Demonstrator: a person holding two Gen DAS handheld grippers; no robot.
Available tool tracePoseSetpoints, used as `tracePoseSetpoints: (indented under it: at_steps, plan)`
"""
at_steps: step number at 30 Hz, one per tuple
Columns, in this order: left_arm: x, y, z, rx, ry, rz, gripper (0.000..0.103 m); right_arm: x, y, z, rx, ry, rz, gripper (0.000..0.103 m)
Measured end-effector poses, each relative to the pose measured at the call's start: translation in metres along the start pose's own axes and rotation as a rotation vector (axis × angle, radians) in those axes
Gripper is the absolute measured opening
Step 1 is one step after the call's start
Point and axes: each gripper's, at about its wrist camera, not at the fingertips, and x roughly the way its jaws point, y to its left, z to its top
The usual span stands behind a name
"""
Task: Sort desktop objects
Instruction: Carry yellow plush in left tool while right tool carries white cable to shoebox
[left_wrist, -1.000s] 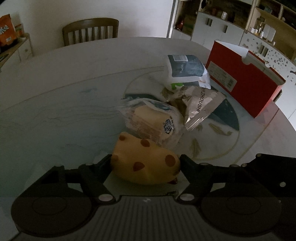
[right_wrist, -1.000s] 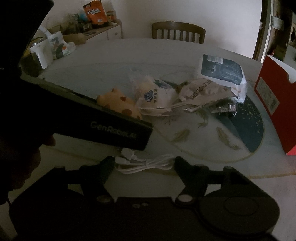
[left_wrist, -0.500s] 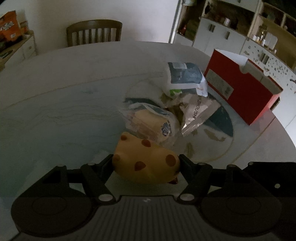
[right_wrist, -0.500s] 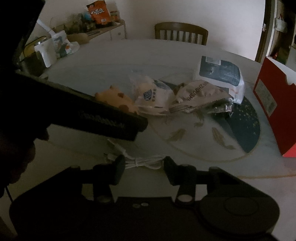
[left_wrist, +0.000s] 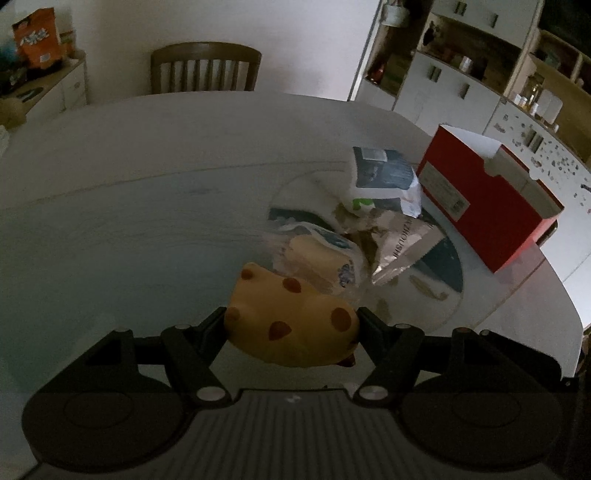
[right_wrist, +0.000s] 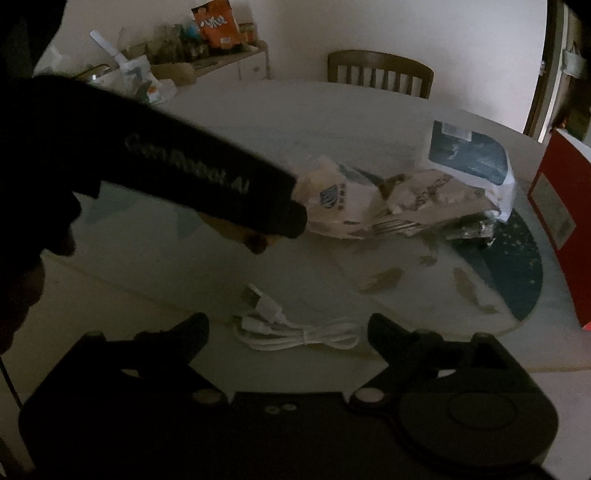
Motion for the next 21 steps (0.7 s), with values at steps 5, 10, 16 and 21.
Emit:
tracePoseSetpoints:
  at_steps: [5, 10, 16, 21]
  plan:
    - [0.000, 0.002, 0.000, -0.002, 0.002, 0.002, 0.074, 0.004, 0.000, 0.001, 0.007, -0.012, -0.014, 0.084]
    - [0.001, 0.003, 0.001, -0.001, 0.004, 0.000, 0.074, 0.002, -0.002, -0.002, 0.007, -0.023, -0.019, 0.077]
    - [0.000, -0.002, 0.001, 0.005, 0.005, -0.011, 0.074, -0.005, -0.013, -0.003, 0.026, -0.024, -0.027, 0.076]
    - [-0.003, -0.009, 0.001, 0.006, 0.011, -0.023, 0.074, -0.019, -0.023, -0.001, 0.031, -0.034, -0.034, 0.076]
